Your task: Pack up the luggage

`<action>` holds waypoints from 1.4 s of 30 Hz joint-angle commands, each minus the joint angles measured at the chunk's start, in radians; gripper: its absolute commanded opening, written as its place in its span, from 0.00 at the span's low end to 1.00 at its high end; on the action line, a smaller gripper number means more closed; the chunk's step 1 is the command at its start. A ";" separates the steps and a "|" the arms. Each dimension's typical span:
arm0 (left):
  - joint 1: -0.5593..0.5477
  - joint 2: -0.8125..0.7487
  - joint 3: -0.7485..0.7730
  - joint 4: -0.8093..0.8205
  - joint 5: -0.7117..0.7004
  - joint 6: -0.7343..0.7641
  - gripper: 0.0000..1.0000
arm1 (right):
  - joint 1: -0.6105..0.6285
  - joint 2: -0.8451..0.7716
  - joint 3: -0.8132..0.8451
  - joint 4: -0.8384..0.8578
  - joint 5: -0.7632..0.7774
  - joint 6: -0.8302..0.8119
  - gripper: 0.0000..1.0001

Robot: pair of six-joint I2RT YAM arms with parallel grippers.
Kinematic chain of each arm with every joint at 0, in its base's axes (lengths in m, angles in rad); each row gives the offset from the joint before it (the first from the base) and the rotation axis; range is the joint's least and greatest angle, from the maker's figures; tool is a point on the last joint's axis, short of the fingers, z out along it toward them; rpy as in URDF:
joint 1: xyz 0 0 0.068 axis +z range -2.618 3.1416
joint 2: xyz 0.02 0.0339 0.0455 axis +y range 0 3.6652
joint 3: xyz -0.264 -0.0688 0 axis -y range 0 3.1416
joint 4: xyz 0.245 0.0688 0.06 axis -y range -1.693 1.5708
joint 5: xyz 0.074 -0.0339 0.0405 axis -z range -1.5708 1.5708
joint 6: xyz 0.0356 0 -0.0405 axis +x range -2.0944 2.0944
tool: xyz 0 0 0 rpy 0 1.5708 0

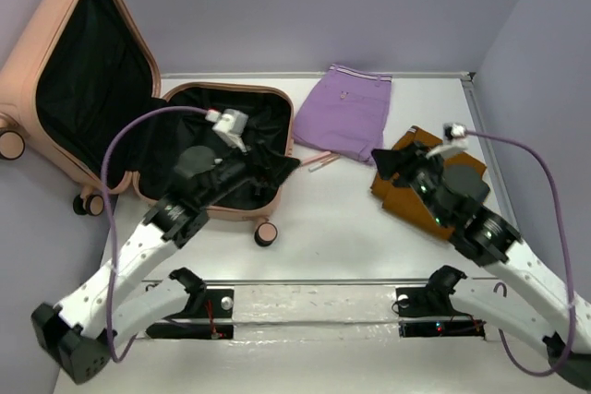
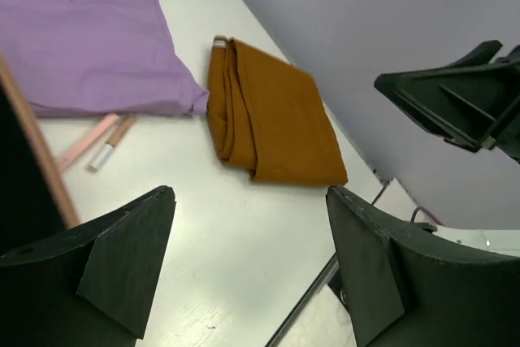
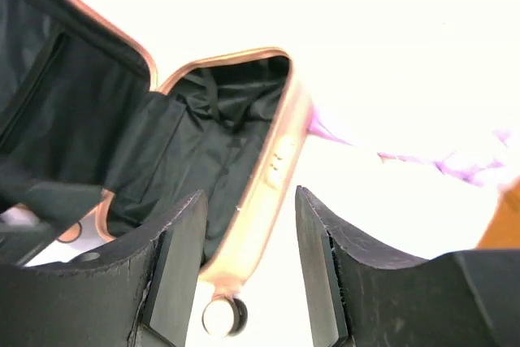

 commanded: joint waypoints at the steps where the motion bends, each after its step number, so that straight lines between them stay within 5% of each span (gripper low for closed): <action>1: -0.259 0.227 0.137 0.062 -0.297 0.046 0.86 | -0.010 -0.227 -0.196 -0.235 0.131 0.082 0.53; 6: -0.391 0.588 0.384 -0.050 -0.462 0.146 0.81 | -0.010 -0.360 -0.313 -0.384 0.197 0.186 0.50; 12: -0.395 0.832 0.557 -0.084 -0.563 0.267 0.66 | -0.010 -0.476 -0.393 -0.455 0.247 0.255 0.49; 19: -0.372 1.134 0.757 -0.160 -0.551 0.359 0.62 | -0.010 -0.395 -0.455 -0.373 0.202 0.277 0.49; 29: -0.270 1.317 0.866 -0.219 -0.496 0.420 0.55 | -0.010 -0.341 -0.492 -0.276 0.173 0.248 0.49; 42: -0.229 1.368 0.795 -0.187 -0.482 0.448 0.50 | -0.010 -0.303 -0.511 -0.219 0.148 0.216 0.49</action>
